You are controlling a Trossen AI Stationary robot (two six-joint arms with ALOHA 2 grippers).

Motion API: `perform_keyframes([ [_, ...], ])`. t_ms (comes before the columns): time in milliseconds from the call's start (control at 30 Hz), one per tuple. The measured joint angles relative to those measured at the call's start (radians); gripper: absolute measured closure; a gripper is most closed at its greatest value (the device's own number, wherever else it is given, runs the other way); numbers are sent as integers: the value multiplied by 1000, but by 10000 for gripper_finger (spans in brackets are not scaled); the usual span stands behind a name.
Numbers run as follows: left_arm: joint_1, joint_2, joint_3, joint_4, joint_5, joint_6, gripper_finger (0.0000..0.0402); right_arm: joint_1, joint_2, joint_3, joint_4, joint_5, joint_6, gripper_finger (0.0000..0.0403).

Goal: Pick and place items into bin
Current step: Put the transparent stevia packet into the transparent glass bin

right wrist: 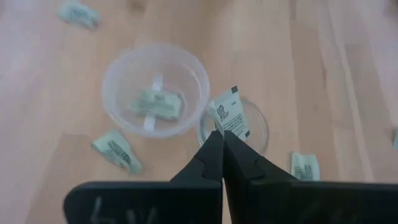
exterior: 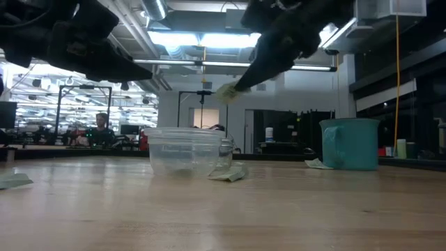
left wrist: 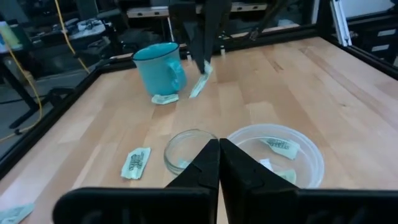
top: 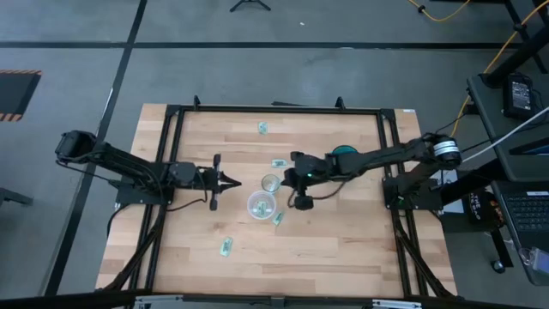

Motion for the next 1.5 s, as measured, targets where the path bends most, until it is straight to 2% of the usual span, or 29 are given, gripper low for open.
perform_keyframes([
  [233, 66, 0, 0, 0, 82, -3, 400, -8, 132, 250, -256, -50, 0, 403],
  [433, 92, 0, 0, -4, 127, -2, 399, -33, 228, 360, -352, -69, -1, 403],
  [900, 92, 0, 0, -47, 134, -27, 399, -99, 338, 375, -349, -137, -4, 403],
  [1500, 92, 0, 0, -53, 132, -27, 397, -108, 364, 374, -317, -145, -28, 403],
])
